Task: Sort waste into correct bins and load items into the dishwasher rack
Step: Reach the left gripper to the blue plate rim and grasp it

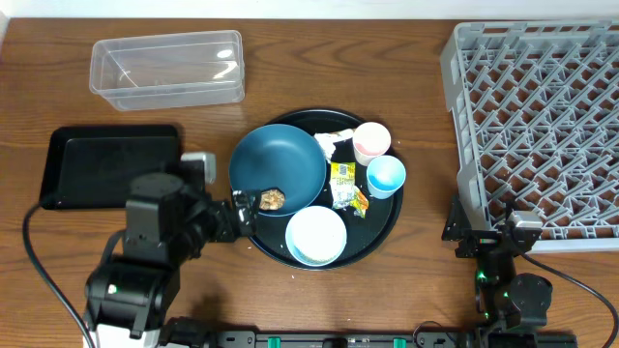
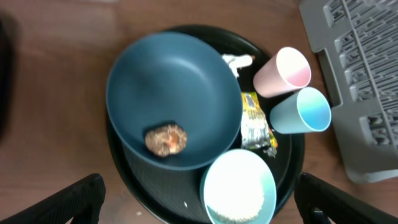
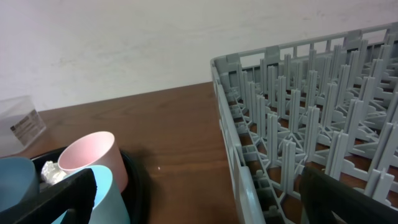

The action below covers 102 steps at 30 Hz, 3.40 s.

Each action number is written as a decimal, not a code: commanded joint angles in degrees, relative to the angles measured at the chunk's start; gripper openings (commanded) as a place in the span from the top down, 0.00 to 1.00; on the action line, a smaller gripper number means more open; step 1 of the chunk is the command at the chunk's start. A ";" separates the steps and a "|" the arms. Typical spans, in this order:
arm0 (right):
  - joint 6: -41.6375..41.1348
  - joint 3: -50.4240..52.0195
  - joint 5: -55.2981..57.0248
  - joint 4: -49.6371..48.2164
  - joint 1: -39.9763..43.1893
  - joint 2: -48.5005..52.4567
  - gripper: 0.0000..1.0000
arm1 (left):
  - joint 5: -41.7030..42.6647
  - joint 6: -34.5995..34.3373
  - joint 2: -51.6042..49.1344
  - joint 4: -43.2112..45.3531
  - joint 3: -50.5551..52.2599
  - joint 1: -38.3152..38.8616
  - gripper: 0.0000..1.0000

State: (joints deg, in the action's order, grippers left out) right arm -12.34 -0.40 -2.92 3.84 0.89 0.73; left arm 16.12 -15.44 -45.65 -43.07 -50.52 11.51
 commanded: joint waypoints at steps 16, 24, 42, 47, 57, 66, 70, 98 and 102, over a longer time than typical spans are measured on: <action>0.83 0.09 0.55 0.24 -0.68 -0.02 0.01 | -13.20 -4.02 -9.86 8.22 -2.62 6.95 0.02; 0.83 0.09 0.55 0.24 -0.70 -0.02 0.01 | -26.23 -12.13 -24.52 2.03 -8.20 6.95 0.02; 0.83 0.09 0.55 0.24 -0.70 -0.02 0.01 | -25.20 -14.19 -38.99 2.32 -10.54 4.13 0.02; 0.83 0.09 0.55 0.24 -0.70 -0.02 0.01 | -20.37 -15.15 -43.32 1.29 -10.51 -0.09 0.04; 0.83 0.09 0.55 0.24 -0.70 -0.02 0.01 | -13.68 -12.24 -48.54 2.40 -10.19 -1.14 0.07; 0.83 0.09 0.55 0.24 -0.68 -0.02 0.01 | -13.46 -12.26 -53.33 3.13 -9.55 -1.14 0.20; 0.83 0.09 0.55 0.24 -0.70 -0.02 0.01 | -13.53 -12.24 -53.33 3.56 -9.55 -1.16 0.28; 0.83 0.09 0.55 0.24 -0.70 -0.02 0.01 | -13.79 -11.82 -50.77 3.26 -9.92 -1.16 0.94; 0.83 0.09 0.55 0.26 -0.70 -0.02 0.01 | -13.79 -11.80 -50.77 3.23 -9.92 -1.16 0.94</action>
State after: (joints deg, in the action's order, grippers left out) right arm -12.34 -0.40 -2.92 3.84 0.89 0.73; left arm 2.87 -27.22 -97.08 -39.35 -59.96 10.33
